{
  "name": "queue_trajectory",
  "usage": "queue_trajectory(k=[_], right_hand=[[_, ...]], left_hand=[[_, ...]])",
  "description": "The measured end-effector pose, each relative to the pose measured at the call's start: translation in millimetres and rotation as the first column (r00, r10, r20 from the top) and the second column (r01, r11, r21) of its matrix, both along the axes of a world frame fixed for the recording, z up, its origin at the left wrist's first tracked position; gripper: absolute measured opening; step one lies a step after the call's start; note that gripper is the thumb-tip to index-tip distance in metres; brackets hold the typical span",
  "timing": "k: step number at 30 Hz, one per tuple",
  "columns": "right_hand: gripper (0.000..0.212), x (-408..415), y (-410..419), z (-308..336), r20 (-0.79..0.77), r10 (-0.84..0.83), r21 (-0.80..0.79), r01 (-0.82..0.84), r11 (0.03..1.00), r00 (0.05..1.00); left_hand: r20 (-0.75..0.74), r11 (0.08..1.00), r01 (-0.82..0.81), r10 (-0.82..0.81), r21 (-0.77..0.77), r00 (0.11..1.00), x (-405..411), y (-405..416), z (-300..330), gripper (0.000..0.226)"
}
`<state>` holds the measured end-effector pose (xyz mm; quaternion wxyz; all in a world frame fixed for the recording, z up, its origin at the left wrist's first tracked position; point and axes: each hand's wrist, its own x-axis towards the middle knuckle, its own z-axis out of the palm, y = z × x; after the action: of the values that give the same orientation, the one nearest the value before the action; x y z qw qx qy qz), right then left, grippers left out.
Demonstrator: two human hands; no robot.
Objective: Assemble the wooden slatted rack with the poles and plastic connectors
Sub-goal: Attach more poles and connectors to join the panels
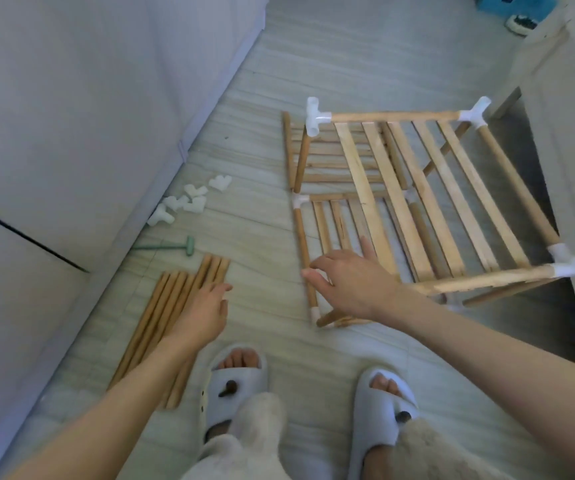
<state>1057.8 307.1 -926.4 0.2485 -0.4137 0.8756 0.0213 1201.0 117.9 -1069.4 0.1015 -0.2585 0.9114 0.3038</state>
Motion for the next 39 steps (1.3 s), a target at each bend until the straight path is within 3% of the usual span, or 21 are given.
queue_trajectory(k=[4, 6, 11, 17, 21, 25, 28, 31, 34, 37, 39], right_hand=[[0.052, 15.8, 1.4, -19.7, -0.095, 0.182, 0.097, -0.173, 0.980, 0.979], [0.050, 14.6, 0.3, -22.9, -0.127, 0.186, 0.082, -0.177, 0.981, 0.974], [0.043, 11.3, -2.5, -30.6, -0.063, 0.127, 0.020, -0.126, 0.992, 0.990], [0.042, 8.2, -0.8, -32.3, -0.030, 0.126, 0.019, -0.126, 0.992, 0.992], [0.039, 7.3, 1.7, -29.4, -0.035, 0.168, 0.013, -0.167, 0.986, 0.985], [0.036, 2.8, 7.0, -21.2, 0.035, 0.189, 0.028, -0.190, 0.981, 0.981], [0.038, -0.3, 17.1, -15.3, 0.143, 0.154, 0.122, -0.172, 0.978, 0.978], [0.044, -5.7, 34.1, -13.3, 0.319, -0.069, 0.144, 0.023, 0.989, 0.945], [0.054, -9.7, 48.4, -1.3, 0.553, -0.276, 0.044, 0.304, 0.952, 0.786], [0.044, -7.0, 53.0, 14.7, 0.807, -0.300, -0.035, 0.549, 0.835, 0.509], [0.040, -4.3, 50.5, 17.5, 0.852, -0.255, -0.120, 0.644, 0.756, 0.458]], left_hand=[[0.209, 0.994, -0.096, 0.106, -0.060, 0.972, 13.2, -21.4, -48.0, 0.031], [0.267, 0.989, -0.095, 0.121, -0.110, 0.956, 10.5, -21.4, -58.9, 0.031], [0.336, 0.959, -0.079, 0.172, -0.273, 0.926, -3.6, -9.4, -72.6, 0.040], [0.297, 0.932, -0.025, 0.141, -0.362, 0.944, -10.4, -8.3, -81.1, 0.026], [0.104, 0.976, -0.073, 0.096, -0.206, 0.990, -22.2, -6.9, -46.0, 0.024], [-0.150, 0.978, -0.150, 0.172, 0.142, 0.974, -43.1, -7.7, 10.6, 0.011], [-0.192, 0.846, -0.212, 0.341, 0.490, 0.920, -64.2, 2.3, 53.3, 0.004], [-0.189, 0.646, -0.160, 0.436, 0.746, 0.880, -74.5, 19.9, 98.8, 0.008], [-0.213, 0.536, -0.057, 0.429, 0.842, 0.878, -77.8, 38.7, 135.1, 0.004], [-0.266, 0.570, -0.023, 0.418, 0.821, 0.869, -84.4, 52.9, 150.1, 0.004], [-0.305, 0.614, -0.001, 0.393, 0.789, 0.867, -92.8, 58.7, 156.2, 0.003]])
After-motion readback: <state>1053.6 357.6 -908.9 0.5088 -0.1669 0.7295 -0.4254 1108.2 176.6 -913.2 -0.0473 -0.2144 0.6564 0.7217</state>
